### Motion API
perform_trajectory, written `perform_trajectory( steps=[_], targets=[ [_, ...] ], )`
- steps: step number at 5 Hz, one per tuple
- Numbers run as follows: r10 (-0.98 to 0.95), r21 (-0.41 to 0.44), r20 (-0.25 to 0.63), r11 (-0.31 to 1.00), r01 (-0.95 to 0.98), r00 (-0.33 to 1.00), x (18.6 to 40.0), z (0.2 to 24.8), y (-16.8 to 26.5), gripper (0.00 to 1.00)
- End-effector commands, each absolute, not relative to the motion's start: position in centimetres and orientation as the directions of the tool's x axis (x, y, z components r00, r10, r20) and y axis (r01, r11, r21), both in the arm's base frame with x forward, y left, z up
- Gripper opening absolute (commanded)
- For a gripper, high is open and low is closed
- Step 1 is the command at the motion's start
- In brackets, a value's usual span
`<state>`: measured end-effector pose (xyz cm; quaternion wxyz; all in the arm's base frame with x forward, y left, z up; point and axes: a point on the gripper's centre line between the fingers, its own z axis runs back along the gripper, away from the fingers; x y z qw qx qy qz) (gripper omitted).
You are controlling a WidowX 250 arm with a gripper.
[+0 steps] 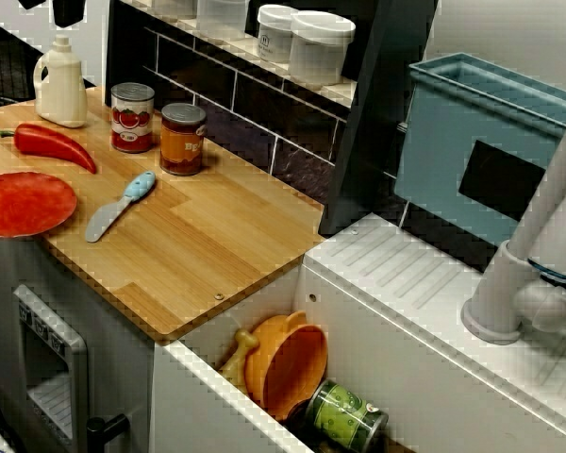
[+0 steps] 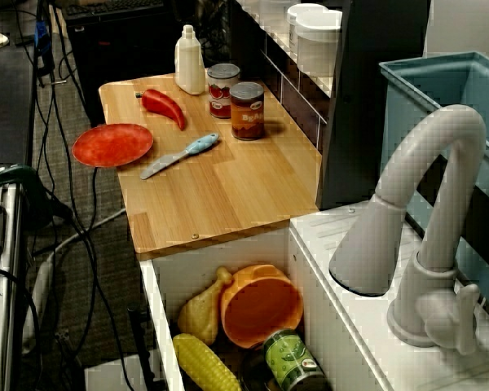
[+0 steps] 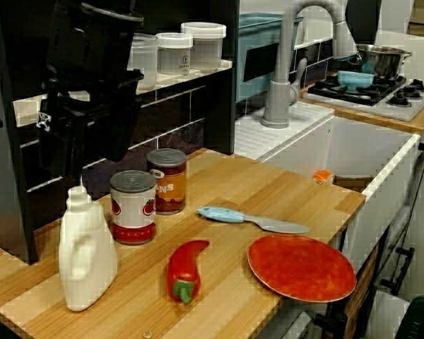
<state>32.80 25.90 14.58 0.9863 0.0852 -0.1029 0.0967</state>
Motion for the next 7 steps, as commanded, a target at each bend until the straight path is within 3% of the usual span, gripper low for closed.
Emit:
perform_trajectory(
  steps=[1,7],
  targets=[
    [0.174,0.186,0.266,0.956,-0.227,0.948,34.0,16.0,26.5,1.0],
    [0.212,0.208,0.261,0.94,-0.269,0.942,35.5,13.6,26.3,1.0]
  ],
)
